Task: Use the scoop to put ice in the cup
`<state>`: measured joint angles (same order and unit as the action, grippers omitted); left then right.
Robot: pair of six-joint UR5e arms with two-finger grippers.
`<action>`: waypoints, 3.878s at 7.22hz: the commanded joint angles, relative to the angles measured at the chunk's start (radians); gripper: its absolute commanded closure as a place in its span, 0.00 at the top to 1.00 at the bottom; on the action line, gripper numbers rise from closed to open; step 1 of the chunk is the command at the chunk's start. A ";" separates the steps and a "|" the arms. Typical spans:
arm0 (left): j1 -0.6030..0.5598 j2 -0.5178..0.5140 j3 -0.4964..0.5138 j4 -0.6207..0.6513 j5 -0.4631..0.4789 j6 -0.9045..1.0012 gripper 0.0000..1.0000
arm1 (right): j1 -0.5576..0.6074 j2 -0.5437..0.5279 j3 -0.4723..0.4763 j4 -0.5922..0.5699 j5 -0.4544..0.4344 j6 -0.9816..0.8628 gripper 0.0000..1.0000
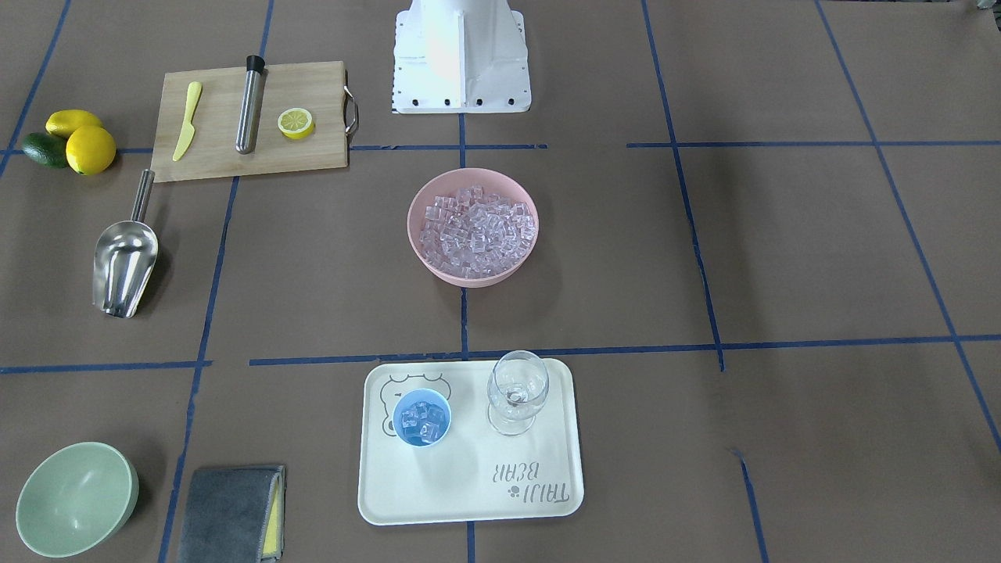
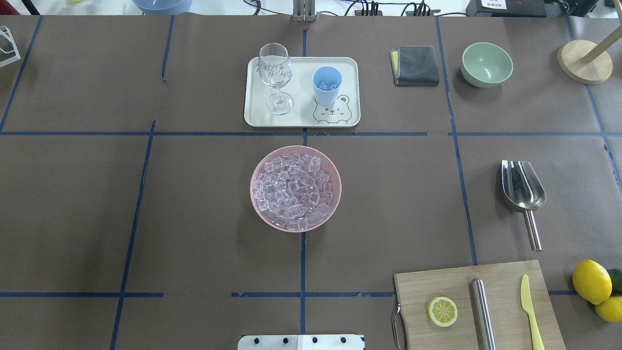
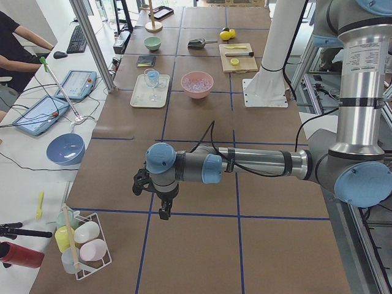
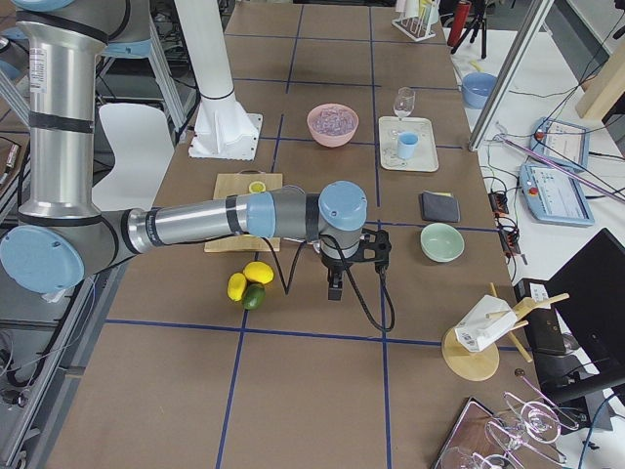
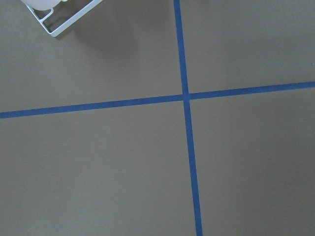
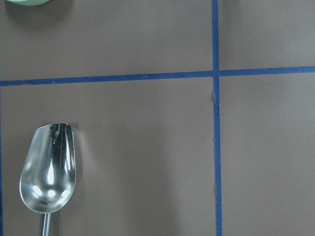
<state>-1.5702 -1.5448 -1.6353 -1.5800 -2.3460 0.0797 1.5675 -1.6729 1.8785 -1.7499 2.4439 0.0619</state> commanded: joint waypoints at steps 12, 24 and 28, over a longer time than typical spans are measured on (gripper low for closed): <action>0.001 0.002 0.000 -0.002 0.001 0.002 1.00 | 0.043 -0.037 -0.122 0.178 -0.060 -0.005 1.00; 0.001 0.000 0.003 -0.003 0.001 0.000 1.00 | 0.043 -0.030 -0.121 0.178 -0.059 -0.002 1.00; 0.001 -0.003 0.002 -0.003 0.001 0.000 1.00 | 0.043 -0.028 -0.121 0.178 -0.059 -0.001 1.00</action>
<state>-1.5692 -1.5467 -1.6335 -1.5837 -2.3455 0.0798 1.6107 -1.7013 1.7584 -1.5723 2.3853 0.0613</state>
